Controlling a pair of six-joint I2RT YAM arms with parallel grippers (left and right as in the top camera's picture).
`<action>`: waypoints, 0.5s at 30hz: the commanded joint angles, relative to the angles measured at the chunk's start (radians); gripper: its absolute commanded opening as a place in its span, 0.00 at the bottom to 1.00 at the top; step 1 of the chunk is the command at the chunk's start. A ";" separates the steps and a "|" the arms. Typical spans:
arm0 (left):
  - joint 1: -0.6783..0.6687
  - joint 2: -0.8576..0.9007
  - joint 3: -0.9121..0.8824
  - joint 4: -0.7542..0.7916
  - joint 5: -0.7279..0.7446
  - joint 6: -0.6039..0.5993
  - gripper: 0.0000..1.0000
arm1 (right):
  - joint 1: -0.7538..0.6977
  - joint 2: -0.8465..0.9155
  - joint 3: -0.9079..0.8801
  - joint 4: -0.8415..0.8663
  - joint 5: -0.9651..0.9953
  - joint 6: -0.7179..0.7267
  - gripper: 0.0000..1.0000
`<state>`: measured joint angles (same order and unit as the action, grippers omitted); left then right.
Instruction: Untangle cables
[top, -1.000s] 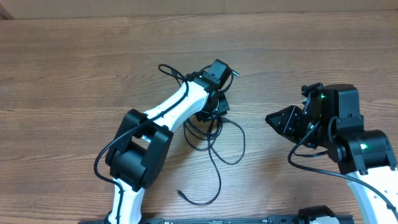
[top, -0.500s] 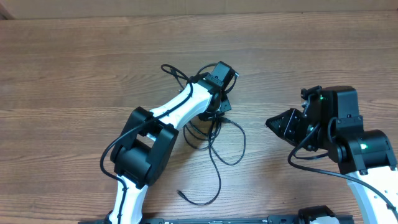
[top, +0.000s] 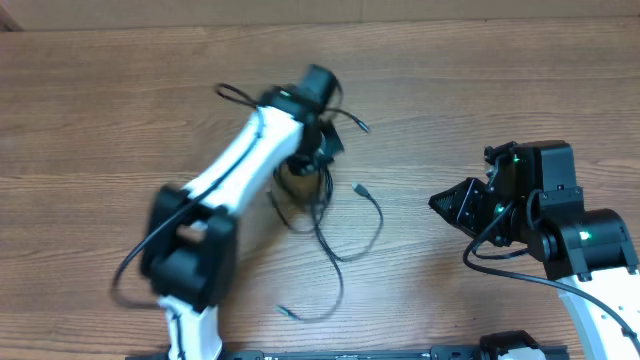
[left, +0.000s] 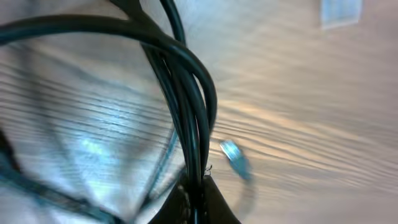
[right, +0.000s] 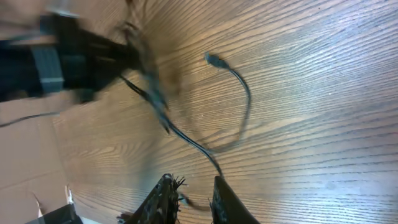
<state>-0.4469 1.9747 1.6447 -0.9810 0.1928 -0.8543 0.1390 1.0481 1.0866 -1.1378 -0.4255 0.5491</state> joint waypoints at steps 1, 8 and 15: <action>0.021 -0.198 0.053 -0.003 0.063 0.071 0.04 | 0.006 -0.003 0.006 0.002 0.013 -0.008 0.18; 0.033 -0.422 0.053 -0.051 0.063 0.156 0.04 | 0.006 -0.003 -0.006 0.063 -0.146 -0.126 0.18; 0.033 -0.563 0.053 -0.114 0.136 0.307 0.04 | 0.006 -0.001 -0.060 0.241 -0.396 -0.344 0.19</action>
<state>-0.4145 1.4628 1.6829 -1.0935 0.2600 -0.6788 0.1394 1.0481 1.0500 -0.9195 -0.7006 0.3260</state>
